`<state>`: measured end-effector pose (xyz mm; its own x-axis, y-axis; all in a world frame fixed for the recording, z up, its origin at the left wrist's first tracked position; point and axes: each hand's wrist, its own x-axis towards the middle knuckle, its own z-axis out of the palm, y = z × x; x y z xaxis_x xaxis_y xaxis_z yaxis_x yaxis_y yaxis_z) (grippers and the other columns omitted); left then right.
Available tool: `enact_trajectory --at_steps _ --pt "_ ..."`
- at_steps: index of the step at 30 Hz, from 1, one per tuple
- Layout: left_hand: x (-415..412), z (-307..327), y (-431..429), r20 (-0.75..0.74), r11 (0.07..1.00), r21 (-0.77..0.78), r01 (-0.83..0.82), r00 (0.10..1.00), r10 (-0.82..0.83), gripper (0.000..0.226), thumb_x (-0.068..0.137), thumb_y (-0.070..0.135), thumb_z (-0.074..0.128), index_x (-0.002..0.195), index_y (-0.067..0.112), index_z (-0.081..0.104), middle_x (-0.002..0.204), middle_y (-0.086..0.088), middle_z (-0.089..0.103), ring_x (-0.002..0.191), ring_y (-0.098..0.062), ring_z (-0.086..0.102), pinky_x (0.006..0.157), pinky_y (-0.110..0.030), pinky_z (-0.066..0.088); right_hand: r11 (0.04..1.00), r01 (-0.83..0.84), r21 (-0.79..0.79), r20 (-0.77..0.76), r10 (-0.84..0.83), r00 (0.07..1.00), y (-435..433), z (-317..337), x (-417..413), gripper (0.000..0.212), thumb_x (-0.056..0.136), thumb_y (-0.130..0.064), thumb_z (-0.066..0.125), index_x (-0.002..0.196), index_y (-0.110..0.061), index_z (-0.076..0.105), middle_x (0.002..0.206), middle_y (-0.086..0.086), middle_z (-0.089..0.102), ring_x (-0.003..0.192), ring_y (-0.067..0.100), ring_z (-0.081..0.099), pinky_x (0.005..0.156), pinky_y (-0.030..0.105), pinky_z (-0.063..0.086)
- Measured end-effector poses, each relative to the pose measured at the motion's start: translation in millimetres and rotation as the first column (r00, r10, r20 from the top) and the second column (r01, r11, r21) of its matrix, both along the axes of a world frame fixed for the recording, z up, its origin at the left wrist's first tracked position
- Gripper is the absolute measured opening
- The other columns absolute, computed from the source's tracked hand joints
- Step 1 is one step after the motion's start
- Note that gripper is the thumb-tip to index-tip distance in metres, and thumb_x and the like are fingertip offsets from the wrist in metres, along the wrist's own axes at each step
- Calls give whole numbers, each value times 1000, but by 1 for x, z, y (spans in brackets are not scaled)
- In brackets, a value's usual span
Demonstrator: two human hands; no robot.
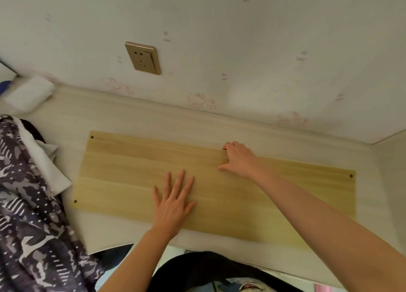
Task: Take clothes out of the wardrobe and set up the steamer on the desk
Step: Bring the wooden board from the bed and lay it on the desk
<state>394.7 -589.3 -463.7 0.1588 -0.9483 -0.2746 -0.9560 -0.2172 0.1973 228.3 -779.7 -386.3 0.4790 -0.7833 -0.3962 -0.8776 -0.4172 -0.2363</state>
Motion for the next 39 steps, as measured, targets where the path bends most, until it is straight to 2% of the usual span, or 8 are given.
enact_trajectory --at_steps 4,9,14,20,25,29,34,39 --pt "2 -6 -3 -16 999 33 6 1000 -5 69 87 69 14 149 46 -6 159 18 -14 147 -22 -15 110 -67 6 997 8 74 0 -8 1000 -7 -13 1 72 76 -48 71 131 -12 44 126 11 48 115 30 47 94 42 43" --pt "3 -12 -7 -15 997 64 33 999 -32 72 80 75 -9 145 48 -18 154 20 -27 143 -19 -29 110 -64 -2 996 -16 85 -43 19 999 -17 -25 6 70 74 -48 73 125 -7 50 124 14 42 116 32 38 95 46 45" --pt "3 -15 -11 -32 992 122 40 999 -36 72 78 75 -8 144 49 -21 151 22 -33 141 -19 -32 110 -64 -3 992 -40 121 -93 51 994 -23 -37 6 60 79 -44 70 122 -5 53 125 15 40 119 33 35 95 45 44" --pt "3 -21 -13 -28 989 145 34 999 -30 78 70 79 -20 143 50 -20 151 22 -32 141 -18 -32 110 -63 -4 995 -101 -2 55 101 993 -5 -42 0 49 90 -22 56 136 -12 41 130 9 42 120 30 38 91 43 47" --pt "6 -24 -15 -16 996 91 20 1000 -19 75 77 78 -10 147 49 -11 156 20 -21 144 -19 -22 110 -64 2 990 -141 7 19 141 990 34 -51 -29 61 94 -34 50 148 -18 25 151 8 26 139 31 23 112 44 29" --pt "2 -21 -6 -29 997 64 -31 999 33 70 86 73 -3 150 46 3 159 17 -2 148 -22 -4 111 -64 11 996 -87 10 -28 88 996 74 -64 -66 65 97 -43 42 151 -22 14 159 2 10 146 27 6 117 48 16" --pt "8 -21 23 -24 988 30 -155 988 155 69 84 74 6 148 49 -2 159 18 -7 147 -21 -13 112 -63 4 999 36 -17 -103 -37 994 121 -74 -99 70 90 -55 44 150 -28 19 159 6 16 145 38 10 111 61 20" --pt "18 -23 30 -30 980 82 -182 982 185 77 75 83 -6 146 53 -4 159 17 -13 146 -25 -19 110 -66 3 992 113 -53 -156 -120 980 138 -76 -109 71 87 -70 17 145 -32 30 152 9 33 138 44 28 99 67 32"
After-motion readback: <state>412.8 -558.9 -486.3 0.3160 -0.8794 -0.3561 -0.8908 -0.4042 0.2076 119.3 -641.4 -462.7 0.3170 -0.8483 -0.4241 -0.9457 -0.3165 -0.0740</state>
